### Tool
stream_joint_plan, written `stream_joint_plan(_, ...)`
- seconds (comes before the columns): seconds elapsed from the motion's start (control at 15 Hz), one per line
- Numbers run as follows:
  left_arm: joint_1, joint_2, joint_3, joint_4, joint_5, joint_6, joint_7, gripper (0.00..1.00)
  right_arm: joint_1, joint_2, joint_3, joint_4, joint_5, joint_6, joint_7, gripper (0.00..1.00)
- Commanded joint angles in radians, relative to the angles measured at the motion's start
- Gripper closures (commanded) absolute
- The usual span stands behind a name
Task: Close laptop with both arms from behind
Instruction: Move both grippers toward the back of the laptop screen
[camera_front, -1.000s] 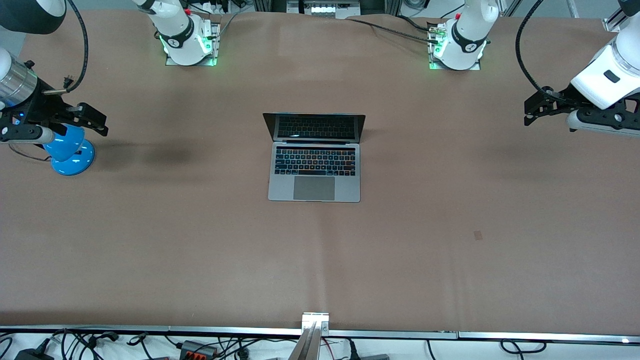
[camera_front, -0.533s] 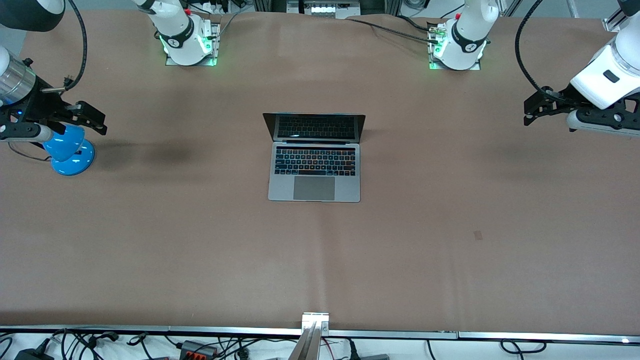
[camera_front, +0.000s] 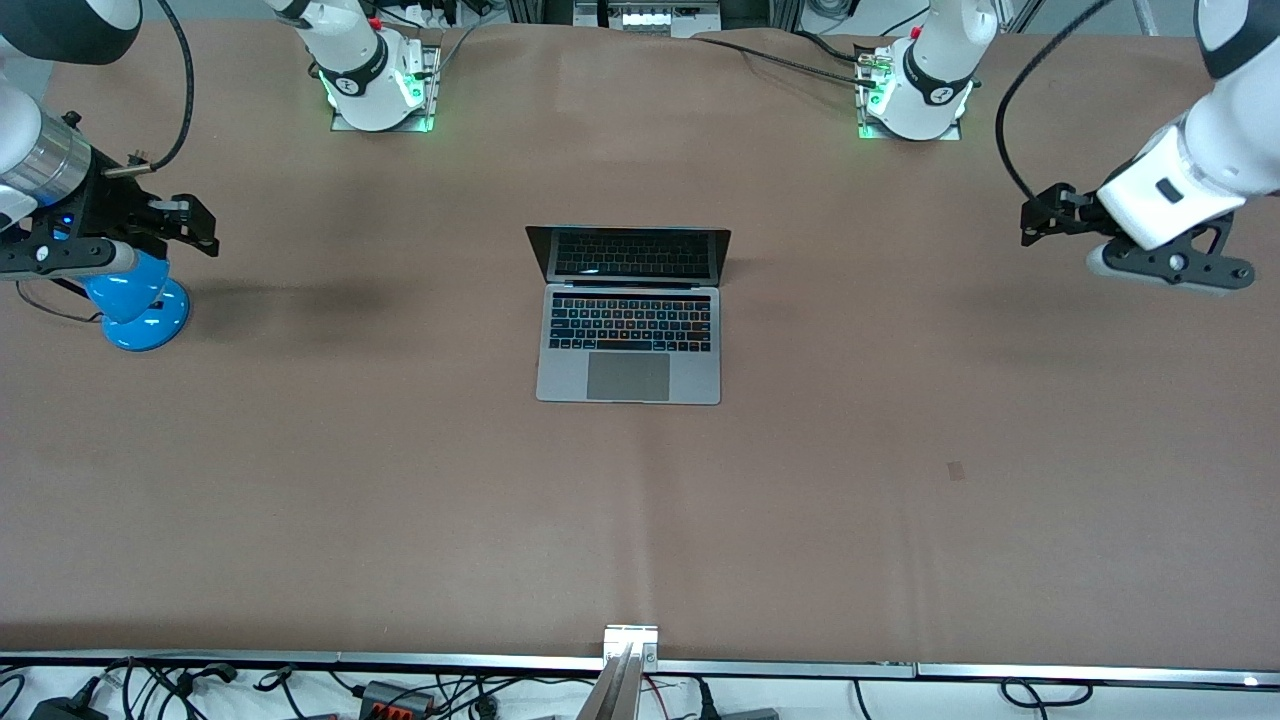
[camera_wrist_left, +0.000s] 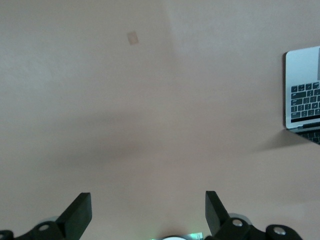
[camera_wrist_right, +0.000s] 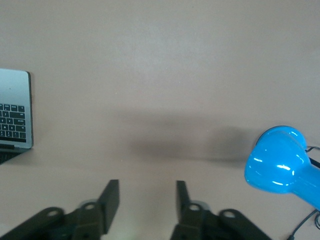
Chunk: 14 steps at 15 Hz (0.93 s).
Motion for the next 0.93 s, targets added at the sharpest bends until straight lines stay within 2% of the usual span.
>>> stream_joint_plan(0.0,0.005,0.098,0.0,0.121,0.023,-0.047,0.026,0.0,0.011,-0.015,0.01,-0.032,0.007,-0.014,-0.016,1.0)
stream_joint_plan(0.07,0.005,0.118,0.0,0.139,0.022,-0.046,0.039,0.0,0.017,-0.006,0.01,-0.045,0.019,-0.014,-0.007,1.0)
stream_joint_plan(0.13,0.003,0.134,0.002,0.151,0.022,-0.046,0.036,0.15,0.024,-0.001,0.01,-0.065,0.048,-0.016,0.008,1.0)
stream_joint_plan(0.2,0.003,0.143,0.004,0.166,0.022,-0.047,0.037,0.44,0.034,-0.001,0.01,-0.087,0.082,-0.014,0.037,1.0)
stream_joint_plan(0.27,0.005,0.149,0.005,0.168,0.013,-0.047,0.037,0.66,0.039,-0.001,0.01,-0.111,0.105,-0.002,0.071,1.0)
stream_joint_plan(0.33,0.002,0.149,0.004,0.169,0.011,-0.05,0.028,0.86,0.051,-0.001,0.01,-0.13,0.122,0.006,0.096,1.0)
stream_joint_plan(0.4,-0.004,0.151,0.004,0.165,0.011,-0.069,0.028,0.98,0.059,-0.001,0.01,-0.156,0.142,0.019,0.119,1.0)
stream_joint_plan(0.6,-0.011,0.151,-0.009,0.157,-0.033,-0.105,-0.001,0.99,0.089,-0.004,0.011,-0.24,0.211,0.074,0.189,1.0)
stream_joint_plan(0.73,-0.032,0.154,-0.018,0.147,-0.136,-0.161,-0.096,0.99,0.097,-0.013,0.065,-0.283,0.237,0.107,0.255,1.0)
stream_joint_plan(0.87,-0.043,0.151,-0.056,0.125,-0.182,-0.161,-0.147,0.99,0.097,-0.013,0.108,-0.32,0.271,0.143,0.335,1.0)
